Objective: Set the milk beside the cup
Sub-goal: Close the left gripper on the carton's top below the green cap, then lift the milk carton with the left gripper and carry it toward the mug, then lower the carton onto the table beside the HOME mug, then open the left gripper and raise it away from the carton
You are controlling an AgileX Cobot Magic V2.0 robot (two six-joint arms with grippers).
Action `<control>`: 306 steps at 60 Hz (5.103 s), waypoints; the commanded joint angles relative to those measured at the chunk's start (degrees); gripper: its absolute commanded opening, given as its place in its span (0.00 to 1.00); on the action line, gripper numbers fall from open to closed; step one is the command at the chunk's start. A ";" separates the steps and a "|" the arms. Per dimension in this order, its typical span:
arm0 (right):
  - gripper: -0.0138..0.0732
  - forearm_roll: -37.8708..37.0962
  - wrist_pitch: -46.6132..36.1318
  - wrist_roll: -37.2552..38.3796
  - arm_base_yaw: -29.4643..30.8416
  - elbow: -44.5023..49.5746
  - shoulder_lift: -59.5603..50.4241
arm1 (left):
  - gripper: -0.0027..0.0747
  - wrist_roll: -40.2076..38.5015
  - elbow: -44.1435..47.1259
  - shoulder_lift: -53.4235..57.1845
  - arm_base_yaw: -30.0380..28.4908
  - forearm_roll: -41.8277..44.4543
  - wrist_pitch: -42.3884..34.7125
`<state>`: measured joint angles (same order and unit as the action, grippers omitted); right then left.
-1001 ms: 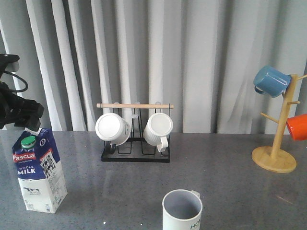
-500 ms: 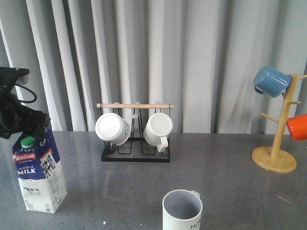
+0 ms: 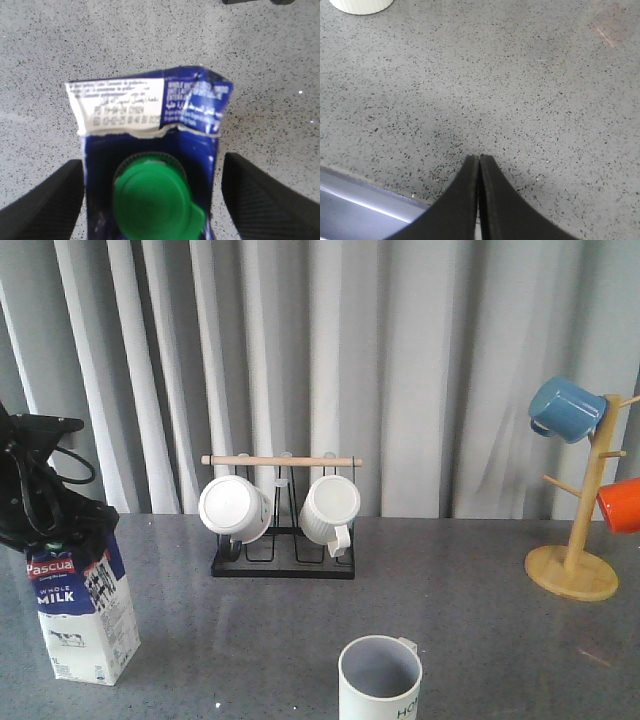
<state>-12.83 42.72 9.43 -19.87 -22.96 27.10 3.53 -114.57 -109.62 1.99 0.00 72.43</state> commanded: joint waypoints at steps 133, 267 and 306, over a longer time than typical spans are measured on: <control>0.15 -0.43 -2.84 -0.11 0.07 -1.48 0.22 | 0.03 -1.82 -1.11 2.70 18.21 -21.20 -2.06; 0.15 -11.33 -8.44 12.32 0.07 -1.48 0.22 | 0.02 2.95 -1.11 26.18 18.15 -20.75 -0.67; 0.15 -11.33 -8.41 12.27 0.07 -1.48 0.22 | 0.03 0.76 4.98 47.80 18.15 -14.37 -0.72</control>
<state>-22.44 37.60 21.60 -19.87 -22.96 27.10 4.96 -109.75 -64.78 20.00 -13.65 73.61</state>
